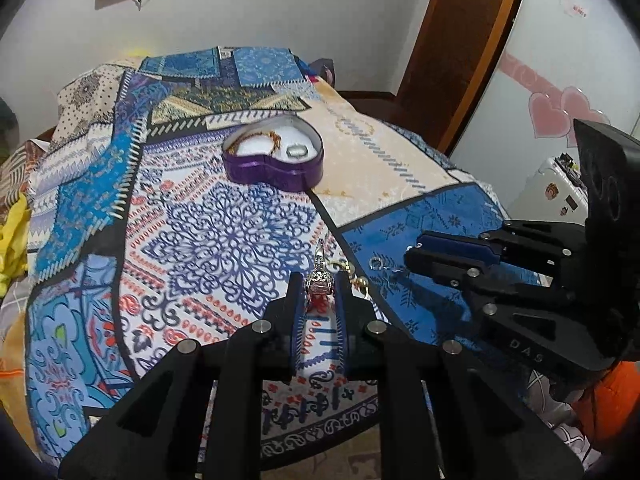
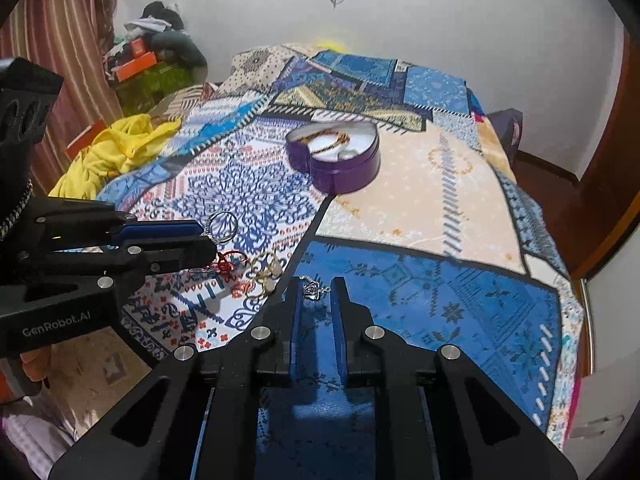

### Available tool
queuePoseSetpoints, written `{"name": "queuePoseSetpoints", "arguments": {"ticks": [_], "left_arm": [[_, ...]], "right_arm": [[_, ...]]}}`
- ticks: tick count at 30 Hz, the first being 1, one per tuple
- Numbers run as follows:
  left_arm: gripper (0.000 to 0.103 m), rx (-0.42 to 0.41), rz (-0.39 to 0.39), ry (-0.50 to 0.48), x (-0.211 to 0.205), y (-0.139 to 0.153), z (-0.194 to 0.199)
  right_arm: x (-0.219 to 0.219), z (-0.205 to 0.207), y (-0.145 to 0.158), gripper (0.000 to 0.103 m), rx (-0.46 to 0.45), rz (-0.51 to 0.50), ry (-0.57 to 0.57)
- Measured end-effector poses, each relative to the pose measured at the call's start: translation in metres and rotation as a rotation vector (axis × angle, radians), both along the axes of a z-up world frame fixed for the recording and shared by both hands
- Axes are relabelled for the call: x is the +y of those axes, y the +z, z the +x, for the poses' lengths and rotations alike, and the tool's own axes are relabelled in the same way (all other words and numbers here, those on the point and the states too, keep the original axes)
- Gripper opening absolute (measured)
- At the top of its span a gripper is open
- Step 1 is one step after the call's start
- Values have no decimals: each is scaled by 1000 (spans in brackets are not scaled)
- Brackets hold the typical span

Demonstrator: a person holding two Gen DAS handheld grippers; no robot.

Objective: Organize jewelry
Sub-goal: 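Grasp the red pendant with the left tool while the right tool grasps a silver ring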

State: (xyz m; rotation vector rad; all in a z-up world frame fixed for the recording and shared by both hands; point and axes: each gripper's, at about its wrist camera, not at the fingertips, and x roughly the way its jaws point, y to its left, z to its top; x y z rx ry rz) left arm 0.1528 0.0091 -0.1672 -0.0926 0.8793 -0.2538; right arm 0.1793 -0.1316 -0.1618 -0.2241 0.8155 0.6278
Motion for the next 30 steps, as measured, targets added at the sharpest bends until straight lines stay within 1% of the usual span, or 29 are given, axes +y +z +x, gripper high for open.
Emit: {"name": "queuePoseSetpoints", "arguments": {"ticks": [9, 18, 23, 30], "left_arm": [[14, -80, 8, 26, 10, 29, 3], [14, -139, 9, 47, 20, 48, 18], [14, -147, 1, 55, 26, 50, 29], [14, -126, -20, 60, 35, 44, 49]], "right_arm": [[-4, 3, 26, 13, -66, 33, -29], [-4, 14, 48, 13, -114, 82, -57], [-2, 25, 55, 13, -134, 101, -65], [5, 41, 59, 13, -149, 116, -64]]}}
